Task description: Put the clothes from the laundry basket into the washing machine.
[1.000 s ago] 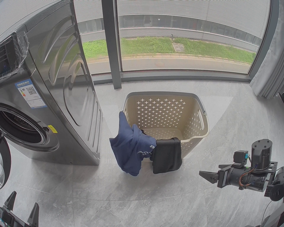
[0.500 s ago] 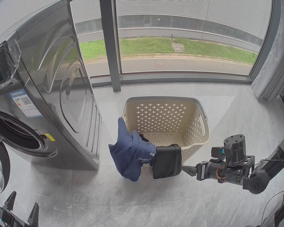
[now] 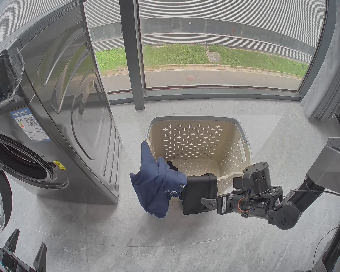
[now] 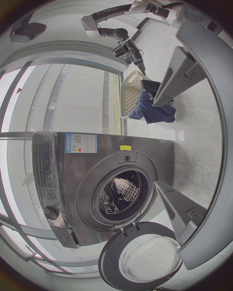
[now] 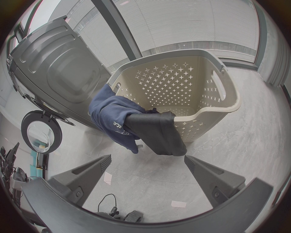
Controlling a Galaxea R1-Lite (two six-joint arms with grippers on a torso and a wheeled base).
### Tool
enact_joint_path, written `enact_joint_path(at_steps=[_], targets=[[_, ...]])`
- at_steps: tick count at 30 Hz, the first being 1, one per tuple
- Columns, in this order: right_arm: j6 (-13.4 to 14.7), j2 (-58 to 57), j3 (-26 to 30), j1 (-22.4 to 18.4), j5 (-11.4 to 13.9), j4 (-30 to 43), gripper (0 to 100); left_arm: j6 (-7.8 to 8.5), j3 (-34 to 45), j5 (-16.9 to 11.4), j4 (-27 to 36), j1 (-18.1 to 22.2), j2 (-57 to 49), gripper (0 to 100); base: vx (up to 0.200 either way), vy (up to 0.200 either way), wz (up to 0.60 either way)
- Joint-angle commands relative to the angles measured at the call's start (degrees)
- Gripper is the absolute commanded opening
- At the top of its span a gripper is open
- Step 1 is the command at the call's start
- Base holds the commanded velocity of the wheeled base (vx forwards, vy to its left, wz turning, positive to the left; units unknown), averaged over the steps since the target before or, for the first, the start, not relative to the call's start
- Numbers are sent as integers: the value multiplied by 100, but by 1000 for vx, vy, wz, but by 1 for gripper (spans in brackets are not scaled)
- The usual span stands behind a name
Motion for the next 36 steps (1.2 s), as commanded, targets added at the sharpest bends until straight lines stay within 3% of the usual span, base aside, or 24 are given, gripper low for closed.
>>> enact_joint_path(at_steps=[1,24,36], targets=[[-3,445,-291,30,-1,0,100,0,84,1,0,-2,-57,100,0,0,0],[-12,1149,-766,100,-107,-220,100,0,84,1,0,-11,-57,100,26,0,0],[41,1694,-1276,117,-116,-281,100,0,84,1,0,-11,-57,100,0,0,0]])
